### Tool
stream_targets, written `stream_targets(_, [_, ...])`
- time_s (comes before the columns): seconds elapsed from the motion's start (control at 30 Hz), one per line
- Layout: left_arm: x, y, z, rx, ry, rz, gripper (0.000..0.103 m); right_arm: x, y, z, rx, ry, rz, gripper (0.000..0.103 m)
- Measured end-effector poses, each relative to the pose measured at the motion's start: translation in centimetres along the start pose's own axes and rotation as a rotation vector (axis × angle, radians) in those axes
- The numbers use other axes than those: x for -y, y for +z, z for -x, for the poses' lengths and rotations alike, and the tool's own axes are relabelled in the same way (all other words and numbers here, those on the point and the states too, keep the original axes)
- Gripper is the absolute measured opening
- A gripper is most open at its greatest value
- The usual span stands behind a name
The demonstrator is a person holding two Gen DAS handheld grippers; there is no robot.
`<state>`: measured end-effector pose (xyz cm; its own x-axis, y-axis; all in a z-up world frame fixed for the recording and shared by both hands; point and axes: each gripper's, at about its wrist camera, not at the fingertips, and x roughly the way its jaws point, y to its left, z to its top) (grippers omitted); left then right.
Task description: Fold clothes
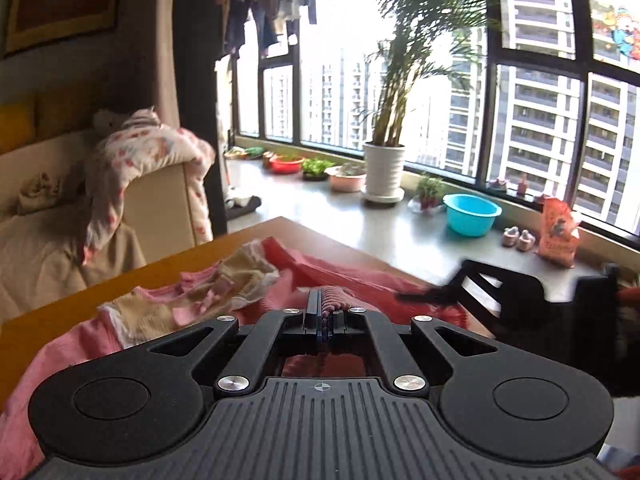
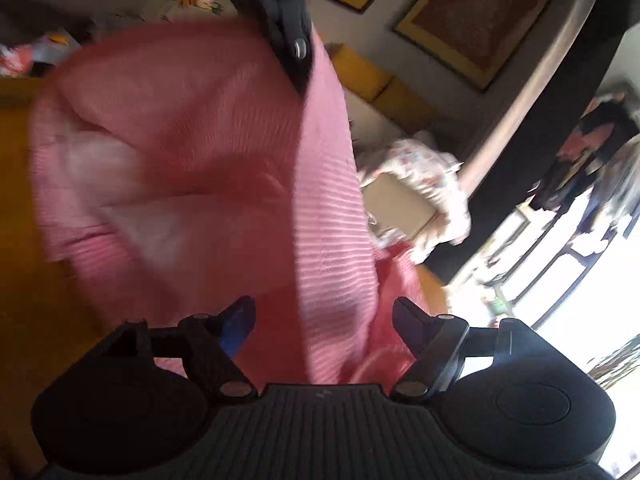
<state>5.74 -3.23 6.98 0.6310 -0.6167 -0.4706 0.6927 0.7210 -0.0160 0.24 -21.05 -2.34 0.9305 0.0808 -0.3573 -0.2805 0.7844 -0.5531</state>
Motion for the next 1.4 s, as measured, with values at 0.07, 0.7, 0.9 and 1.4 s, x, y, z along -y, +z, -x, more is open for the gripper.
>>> stream_targets(0.07, [0.1,-1.0,0.3,-0.025,-0.021,0.018,0.003,0.5,0.3,-0.5,0.005,-0.054,-0.013,0.076])
stream_targets(0.7, [-5.1,-6.9,5.5,-0.022,-0.060,0.395,0.079,10.0,-4.6,7.2,0.005,0.270,-0.763,0.101])
stream_targets(0.9, [-15.8,-9.0,4.2,0.202,0.018,0.910,0.081,10.7,0.1,-0.2,0.121,0.559,-1.067,0.102])
stream_targets(1.4, [-31.1,-9.5,7.9,0.188,0.265,1.041,0.086,4.4,0.0,-14.0,-0.072,0.739,-1.136,0.103])
